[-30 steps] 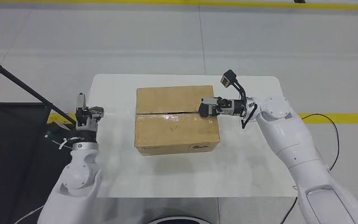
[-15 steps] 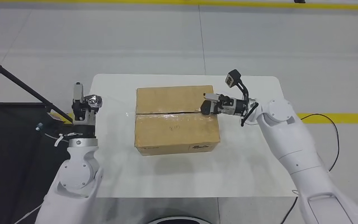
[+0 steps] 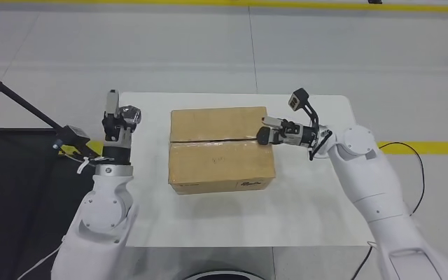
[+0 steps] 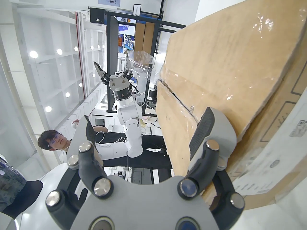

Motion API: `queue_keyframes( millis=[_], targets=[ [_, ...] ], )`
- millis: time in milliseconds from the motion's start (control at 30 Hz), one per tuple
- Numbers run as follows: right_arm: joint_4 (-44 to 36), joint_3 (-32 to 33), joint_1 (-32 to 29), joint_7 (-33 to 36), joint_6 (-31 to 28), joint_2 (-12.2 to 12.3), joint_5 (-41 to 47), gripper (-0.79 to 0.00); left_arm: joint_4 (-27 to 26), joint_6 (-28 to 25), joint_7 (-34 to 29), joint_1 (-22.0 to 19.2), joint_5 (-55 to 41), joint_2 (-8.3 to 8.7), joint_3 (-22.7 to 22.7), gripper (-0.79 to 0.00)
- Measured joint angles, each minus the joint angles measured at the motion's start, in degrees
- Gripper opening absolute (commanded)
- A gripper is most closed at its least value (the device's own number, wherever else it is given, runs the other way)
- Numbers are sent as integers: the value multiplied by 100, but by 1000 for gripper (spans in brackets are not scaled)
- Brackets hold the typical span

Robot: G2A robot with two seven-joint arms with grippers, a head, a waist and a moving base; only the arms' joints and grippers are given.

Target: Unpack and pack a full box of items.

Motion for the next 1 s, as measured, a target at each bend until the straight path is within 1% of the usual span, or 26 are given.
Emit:
queue_keyframes(
  millis=[300, 533, 767, 900, 1000],
  targets=[
    [-294, 361, -203, -15, -67, 109, -70, 0, -281, 123, -143, -198, 390, -72, 380, 0],
    [-384, 694, -443, -220, 88, 222, -259, 0, -342, 189, -241, -262, 645, -123, 623, 0],
    [-627, 1139, -845, -28, 325, 382, -330, 0, -277, 216, -269, -303, 701, -165, 646, 0],
    [-712, 1059, -1021, 132, 528, 401, -393, 0, -246, 228, -290, -328, 694, -187, 608, 0],
    [-684, 910, -1032, 159, 600, 378, -433, 0, -237, 231, -310, -348, 675, -202, 571, 0]
  ],
)
